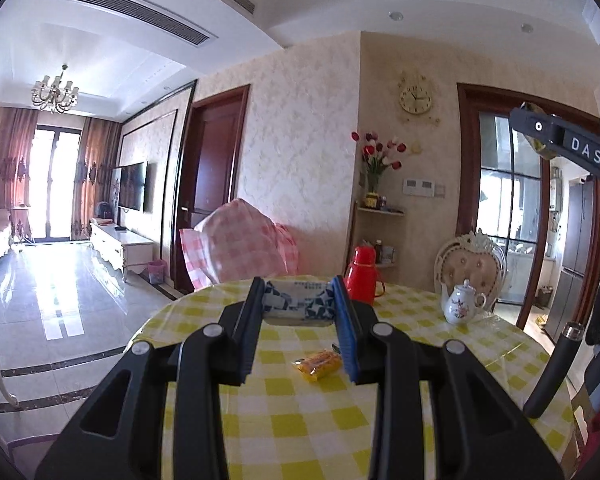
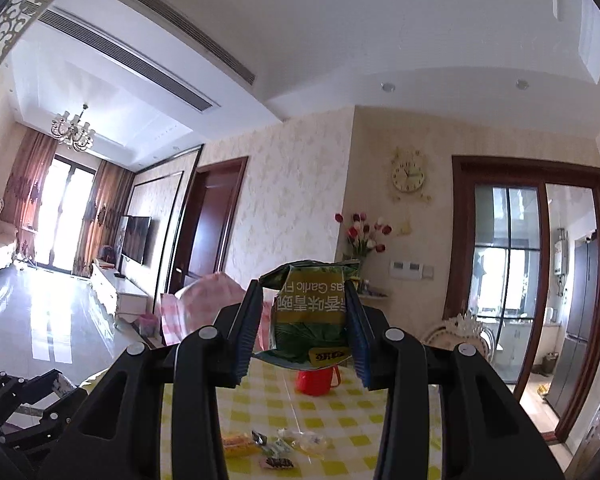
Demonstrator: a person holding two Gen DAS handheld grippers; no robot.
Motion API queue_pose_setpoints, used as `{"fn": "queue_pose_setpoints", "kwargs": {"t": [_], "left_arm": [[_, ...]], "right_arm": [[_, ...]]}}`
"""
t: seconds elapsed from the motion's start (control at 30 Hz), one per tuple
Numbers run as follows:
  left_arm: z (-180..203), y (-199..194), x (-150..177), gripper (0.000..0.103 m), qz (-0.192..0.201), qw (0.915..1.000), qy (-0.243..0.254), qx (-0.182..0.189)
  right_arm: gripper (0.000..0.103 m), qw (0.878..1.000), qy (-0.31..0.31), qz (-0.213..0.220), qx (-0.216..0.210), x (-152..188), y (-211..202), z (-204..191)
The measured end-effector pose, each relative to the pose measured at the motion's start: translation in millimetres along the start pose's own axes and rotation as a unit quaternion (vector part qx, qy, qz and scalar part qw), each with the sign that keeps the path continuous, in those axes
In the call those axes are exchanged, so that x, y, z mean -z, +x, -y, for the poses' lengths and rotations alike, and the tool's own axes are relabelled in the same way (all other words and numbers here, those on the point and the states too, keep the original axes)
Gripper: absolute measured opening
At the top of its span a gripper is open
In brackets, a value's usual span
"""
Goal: Organize snacks
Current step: 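Lift and carry the green bag and white-blue packet over the box with both tools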
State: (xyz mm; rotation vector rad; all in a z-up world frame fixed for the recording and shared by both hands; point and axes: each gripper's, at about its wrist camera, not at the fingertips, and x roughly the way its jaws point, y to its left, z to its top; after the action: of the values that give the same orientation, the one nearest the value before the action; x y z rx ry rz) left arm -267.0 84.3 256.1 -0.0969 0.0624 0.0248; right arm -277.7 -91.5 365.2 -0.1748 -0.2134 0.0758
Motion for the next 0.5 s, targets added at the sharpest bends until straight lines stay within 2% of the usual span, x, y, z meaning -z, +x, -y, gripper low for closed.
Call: {"fn": "queue_pose_setpoints", "kwargs": {"t": [0.2, 0.37, 0.5], "left_arm": [[-21.4, -29.5, -3.6, 0.034, 0.016, 0.9998, -0.008, -0.011], [-51.1, -57.5, 1.3, 0.034, 0.020, 0.9992, -0.014, -0.031], [-81.7, -73.6, 10.7, 0.034, 0.004, 0.9986, -0.007, -0.052]], "right_arm": [[0.040, 1.000, -0.008, 0.010, -0.017, -10.6, -19.9, -21.9], [0.040, 0.999, -0.017, 0.010, -0.043, -13.6, -36.9, -56.7], [0.040, 0.995, -0.022, -0.005, -0.094, -4.0, -45.7, -90.8]]}}
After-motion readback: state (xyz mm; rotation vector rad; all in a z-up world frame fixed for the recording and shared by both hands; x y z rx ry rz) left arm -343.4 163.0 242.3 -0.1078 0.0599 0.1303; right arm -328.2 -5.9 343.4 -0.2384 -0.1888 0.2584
